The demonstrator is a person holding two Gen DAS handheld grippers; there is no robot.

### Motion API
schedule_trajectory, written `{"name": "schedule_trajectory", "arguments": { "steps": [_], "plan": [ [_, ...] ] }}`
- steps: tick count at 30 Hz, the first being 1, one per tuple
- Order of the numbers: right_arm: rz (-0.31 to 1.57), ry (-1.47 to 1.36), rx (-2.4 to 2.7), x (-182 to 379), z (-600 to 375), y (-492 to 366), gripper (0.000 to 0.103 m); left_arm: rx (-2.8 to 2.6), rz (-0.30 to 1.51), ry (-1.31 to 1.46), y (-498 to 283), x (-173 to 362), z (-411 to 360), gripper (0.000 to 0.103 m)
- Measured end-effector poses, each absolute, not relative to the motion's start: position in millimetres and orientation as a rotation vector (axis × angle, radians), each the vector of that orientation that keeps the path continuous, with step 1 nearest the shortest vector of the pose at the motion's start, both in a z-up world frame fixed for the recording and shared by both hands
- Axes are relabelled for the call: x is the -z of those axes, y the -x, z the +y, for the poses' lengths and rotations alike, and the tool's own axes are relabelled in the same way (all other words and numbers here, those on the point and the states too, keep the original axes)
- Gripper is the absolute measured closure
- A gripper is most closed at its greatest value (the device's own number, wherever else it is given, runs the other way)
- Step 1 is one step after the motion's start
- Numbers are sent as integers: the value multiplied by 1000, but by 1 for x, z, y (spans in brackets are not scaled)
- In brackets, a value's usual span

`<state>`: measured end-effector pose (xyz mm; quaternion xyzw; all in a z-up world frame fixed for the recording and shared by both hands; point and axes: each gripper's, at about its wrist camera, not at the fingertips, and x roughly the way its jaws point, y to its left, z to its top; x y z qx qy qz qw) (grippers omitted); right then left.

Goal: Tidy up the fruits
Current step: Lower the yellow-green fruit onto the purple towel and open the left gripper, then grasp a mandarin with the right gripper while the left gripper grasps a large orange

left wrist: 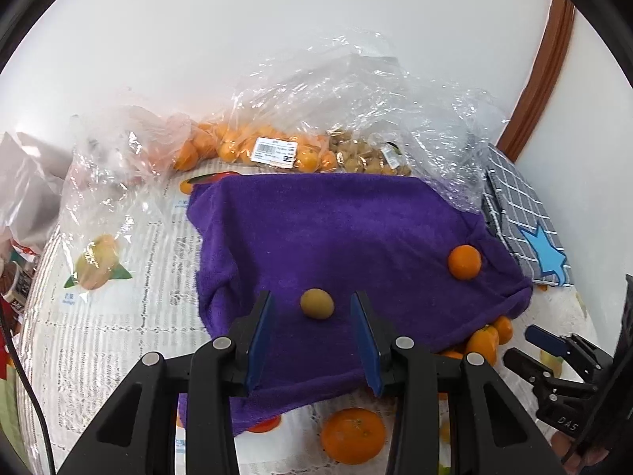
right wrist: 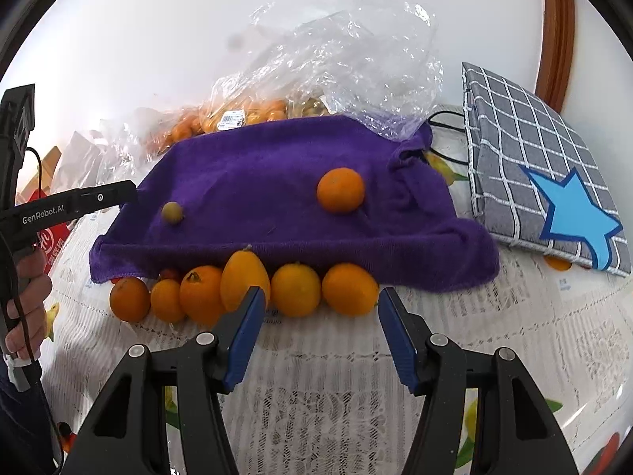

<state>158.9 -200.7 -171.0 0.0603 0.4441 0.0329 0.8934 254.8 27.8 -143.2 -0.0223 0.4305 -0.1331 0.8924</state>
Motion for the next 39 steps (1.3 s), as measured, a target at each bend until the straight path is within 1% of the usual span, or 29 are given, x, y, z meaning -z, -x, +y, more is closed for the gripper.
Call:
{"name": "schedule_trajectory", "arguments": {
  "steps": [10, 12, 15, 17, 18, 22, 25, 29, 33, 36, 39],
  "plan": [
    [933, -80, -77, 170, -198, -156, 44, 208, 883, 29, -251, 143, 38, 65],
    [947, -52, -73, 176, -200, -158, 46, 193, 883, 40, -246, 142, 43, 65],
    [957, -49, -67, 182, -208, -159, 55, 165, 882, 47, -236, 140, 50, 65],
    [978, -38, -54, 188, -215, -162, 66, 150, 883, 43, -229, 140, 52, 65],
    [982, -32, -54, 190, -217, -163, 68, 148, 887, 43, -225, 141, 53, 65],
    [984, -57, -101, 195, -224, -166, 68, 149, 915, 74, -212, 146, 58, 65],
    [984, -58, -129, 197, -224, -170, 64, 155, 945, 108, -205, 151, 58, 65],
    [985, -56, -161, 200, -222, -177, 64, 140, 962, 108, -193, 156, 53, 65],
    [971, -37, -164, 200, -220, -183, 64, 152, 979, 105, -183, 161, 43, 61],
    [973, -35, -196, 201, -218, -186, 71, 165, 995, 121, -180, 165, 34, 61],
    [968, -44, -226, 198, -220, -181, 71, 188, 998, 155, -177, 168, 25, 61]
  ]
}}
